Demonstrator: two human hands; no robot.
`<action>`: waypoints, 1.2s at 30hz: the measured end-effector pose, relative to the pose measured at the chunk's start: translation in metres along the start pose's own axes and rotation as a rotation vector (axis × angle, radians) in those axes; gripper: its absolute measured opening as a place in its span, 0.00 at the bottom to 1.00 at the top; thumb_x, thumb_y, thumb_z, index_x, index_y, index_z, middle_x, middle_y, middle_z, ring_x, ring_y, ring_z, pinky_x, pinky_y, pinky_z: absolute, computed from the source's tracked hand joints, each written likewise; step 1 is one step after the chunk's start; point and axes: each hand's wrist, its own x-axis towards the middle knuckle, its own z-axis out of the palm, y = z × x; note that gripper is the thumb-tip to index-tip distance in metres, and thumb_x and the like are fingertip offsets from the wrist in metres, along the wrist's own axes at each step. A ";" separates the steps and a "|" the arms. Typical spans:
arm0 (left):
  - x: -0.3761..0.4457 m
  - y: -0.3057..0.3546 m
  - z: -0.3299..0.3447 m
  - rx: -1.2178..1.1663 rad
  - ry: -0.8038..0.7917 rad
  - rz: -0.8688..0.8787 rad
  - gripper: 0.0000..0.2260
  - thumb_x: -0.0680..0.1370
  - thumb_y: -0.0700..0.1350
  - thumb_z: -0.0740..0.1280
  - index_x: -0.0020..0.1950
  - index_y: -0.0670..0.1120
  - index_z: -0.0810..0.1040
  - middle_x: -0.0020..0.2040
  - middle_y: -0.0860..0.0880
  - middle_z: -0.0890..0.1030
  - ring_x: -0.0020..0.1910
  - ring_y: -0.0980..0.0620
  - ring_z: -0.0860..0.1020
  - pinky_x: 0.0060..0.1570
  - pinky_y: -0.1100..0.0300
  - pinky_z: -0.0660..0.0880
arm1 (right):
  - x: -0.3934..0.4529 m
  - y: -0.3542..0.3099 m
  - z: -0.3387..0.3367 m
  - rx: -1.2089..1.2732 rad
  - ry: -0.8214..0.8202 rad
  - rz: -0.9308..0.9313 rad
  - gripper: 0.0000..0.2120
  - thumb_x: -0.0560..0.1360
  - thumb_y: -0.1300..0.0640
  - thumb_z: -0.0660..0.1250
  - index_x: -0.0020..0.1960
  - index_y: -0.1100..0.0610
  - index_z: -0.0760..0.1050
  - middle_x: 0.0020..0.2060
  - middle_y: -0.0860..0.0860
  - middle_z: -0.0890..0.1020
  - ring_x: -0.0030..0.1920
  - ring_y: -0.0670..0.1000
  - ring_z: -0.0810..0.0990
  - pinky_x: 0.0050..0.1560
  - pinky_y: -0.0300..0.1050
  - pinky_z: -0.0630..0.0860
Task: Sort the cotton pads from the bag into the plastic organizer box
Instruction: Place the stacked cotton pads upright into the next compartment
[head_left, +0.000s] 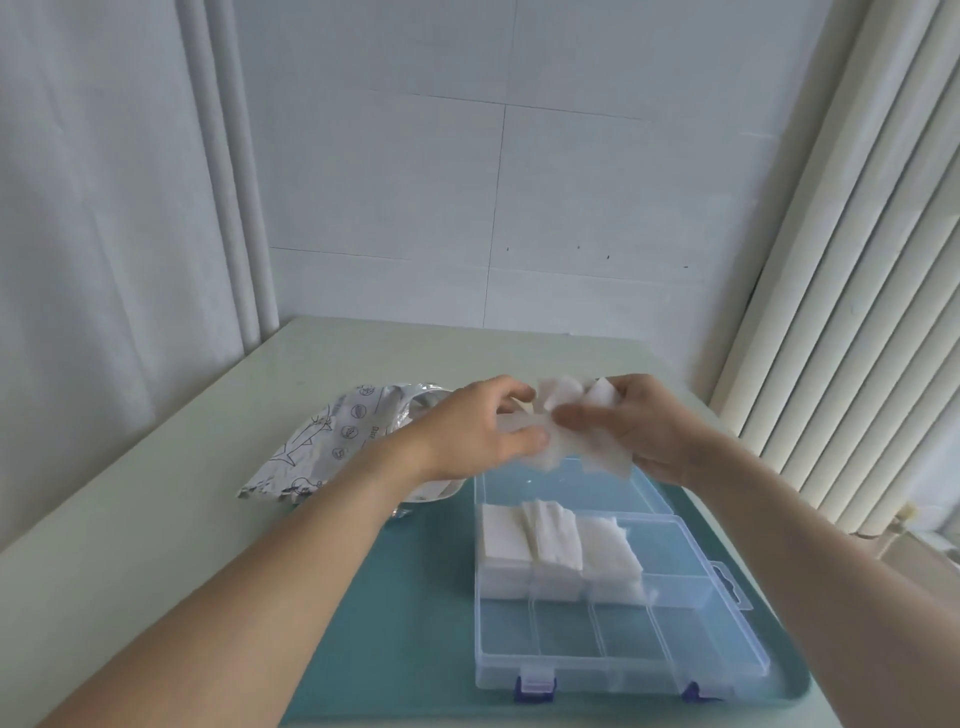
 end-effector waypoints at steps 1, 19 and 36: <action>0.006 0.002 0.002 -0.027 -0.047 -0.022 0.19 0.78 0.51 0.71 0.66 0.47 0.74 0.54 0.52 0.81 0.50 0.55 0.80 0.50 0.62 0.73 | 0.001 0.003 -0.004 0.017 -0.002 -0.007 0.09 0.73 0.65 0.74 0.49 0.69 0.79 0.38 0.58 0.82 0.34 0.53 0.82 0.30 0.45 0.79; 0.056 -0.018 0.013 -0.740 -0.192 -0.240 0.06 0.77 0.31 0.65 0.43 0.39 0.78 0.30 0.48 0.75 0.26 0.57 0.70 0.23 0.69 0.62 | 0.030 0.008 -0.036 -0.089 -0.120 -0.100 0.10 0.73 0.59 0.76 0.50 0.65 0.82 0.39 0.56 0.84 0.37 0.53 0.82 0.35 0.45 0.79; 0.064 -0.022 0.034 -1.189 0.052 -0.601 0.08 0.72 0.40 0.60 0.33 0.47 0.66 0.27 0.49 0.64 0.21 0.53 0.57 0.21 0.67 0.52 | 0.046 0.020 -0.019 0.206 -0.138 0.090 0.18 0.70 0.60 0.75 0.58 0.67 0.80 0.44 0.56 0.83 0.40 0.52 0.82 0.35 0.43 0.78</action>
